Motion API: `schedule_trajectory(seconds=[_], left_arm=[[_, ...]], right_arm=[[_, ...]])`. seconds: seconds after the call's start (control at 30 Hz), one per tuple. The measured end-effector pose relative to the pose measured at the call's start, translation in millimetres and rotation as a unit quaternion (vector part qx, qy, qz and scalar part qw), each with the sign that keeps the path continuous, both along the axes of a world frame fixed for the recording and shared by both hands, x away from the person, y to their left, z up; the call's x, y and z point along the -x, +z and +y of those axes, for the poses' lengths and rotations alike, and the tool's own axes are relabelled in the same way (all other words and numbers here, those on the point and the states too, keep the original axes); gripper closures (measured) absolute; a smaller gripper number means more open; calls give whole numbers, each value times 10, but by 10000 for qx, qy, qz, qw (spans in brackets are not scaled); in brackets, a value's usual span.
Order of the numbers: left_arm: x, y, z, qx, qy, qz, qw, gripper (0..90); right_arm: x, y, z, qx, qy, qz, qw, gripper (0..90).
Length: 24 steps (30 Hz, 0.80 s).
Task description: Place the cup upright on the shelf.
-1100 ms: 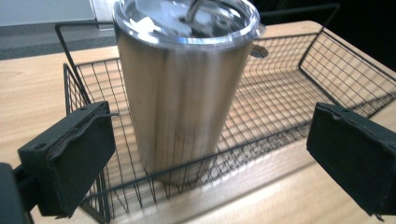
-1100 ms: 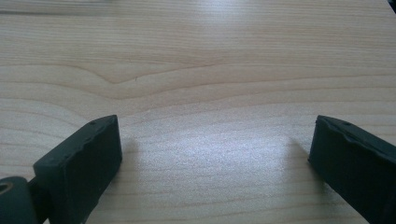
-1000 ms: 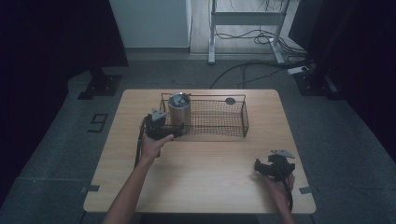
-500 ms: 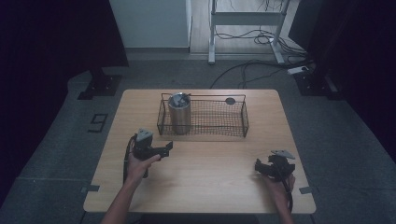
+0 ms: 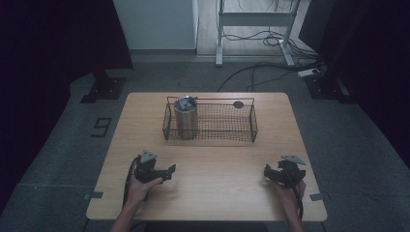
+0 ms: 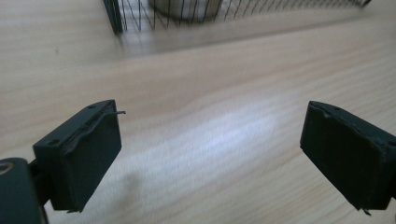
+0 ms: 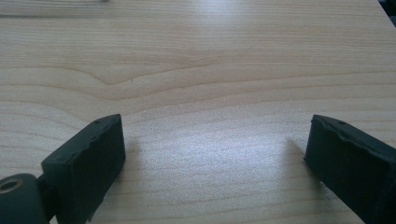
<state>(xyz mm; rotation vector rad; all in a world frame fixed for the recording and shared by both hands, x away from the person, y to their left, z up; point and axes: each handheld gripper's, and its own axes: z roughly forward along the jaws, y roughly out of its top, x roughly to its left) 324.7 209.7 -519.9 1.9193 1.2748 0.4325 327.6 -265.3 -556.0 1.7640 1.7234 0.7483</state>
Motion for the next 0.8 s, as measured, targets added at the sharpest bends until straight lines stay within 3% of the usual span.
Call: schedule_trajectory(seconds=[0.47, 0.8], left_arm=[[68, -58, 1, 26, 8, 1, 10000, 72], [49, -139, -9, 9, 65, 152, 9999, 78]], right_arm=[[-3, 0, 0, 3, -37, 1, 10000, 47], [-5, 0, 0, 1, -38, 3, 10000, 47]])
